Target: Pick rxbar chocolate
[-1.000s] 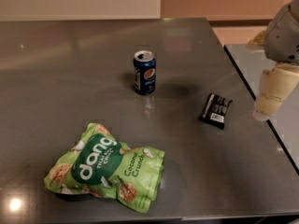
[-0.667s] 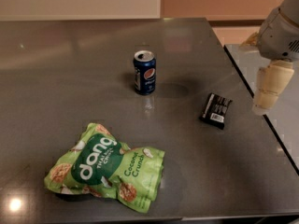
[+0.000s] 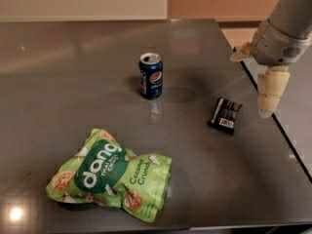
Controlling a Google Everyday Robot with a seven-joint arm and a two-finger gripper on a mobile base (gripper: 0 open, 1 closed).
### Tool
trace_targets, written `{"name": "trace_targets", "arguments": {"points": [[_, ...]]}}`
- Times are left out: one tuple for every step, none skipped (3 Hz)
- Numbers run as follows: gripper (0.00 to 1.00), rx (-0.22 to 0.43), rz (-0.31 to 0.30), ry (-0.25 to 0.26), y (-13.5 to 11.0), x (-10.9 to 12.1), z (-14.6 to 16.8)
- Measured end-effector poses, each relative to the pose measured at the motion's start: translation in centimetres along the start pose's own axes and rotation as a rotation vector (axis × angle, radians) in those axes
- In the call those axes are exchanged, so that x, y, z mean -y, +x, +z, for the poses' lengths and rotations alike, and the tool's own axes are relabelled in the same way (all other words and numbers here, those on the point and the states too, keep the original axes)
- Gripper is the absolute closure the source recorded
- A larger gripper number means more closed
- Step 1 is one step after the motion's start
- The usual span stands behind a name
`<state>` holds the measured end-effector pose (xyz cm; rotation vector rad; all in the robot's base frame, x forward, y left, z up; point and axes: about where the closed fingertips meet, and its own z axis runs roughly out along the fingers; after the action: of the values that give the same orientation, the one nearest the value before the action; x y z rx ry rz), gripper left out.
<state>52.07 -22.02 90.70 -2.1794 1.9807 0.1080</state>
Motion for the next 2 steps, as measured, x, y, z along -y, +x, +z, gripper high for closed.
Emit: {"name": "trace_targets", "arguments": {"points": [[0.0, -0.025, -0.113, -0.03, 0.1, 0.1, 2.1], [0.0, -0.033, -0.203, -0.062, 0.1, -0.2, 3.9]]}}
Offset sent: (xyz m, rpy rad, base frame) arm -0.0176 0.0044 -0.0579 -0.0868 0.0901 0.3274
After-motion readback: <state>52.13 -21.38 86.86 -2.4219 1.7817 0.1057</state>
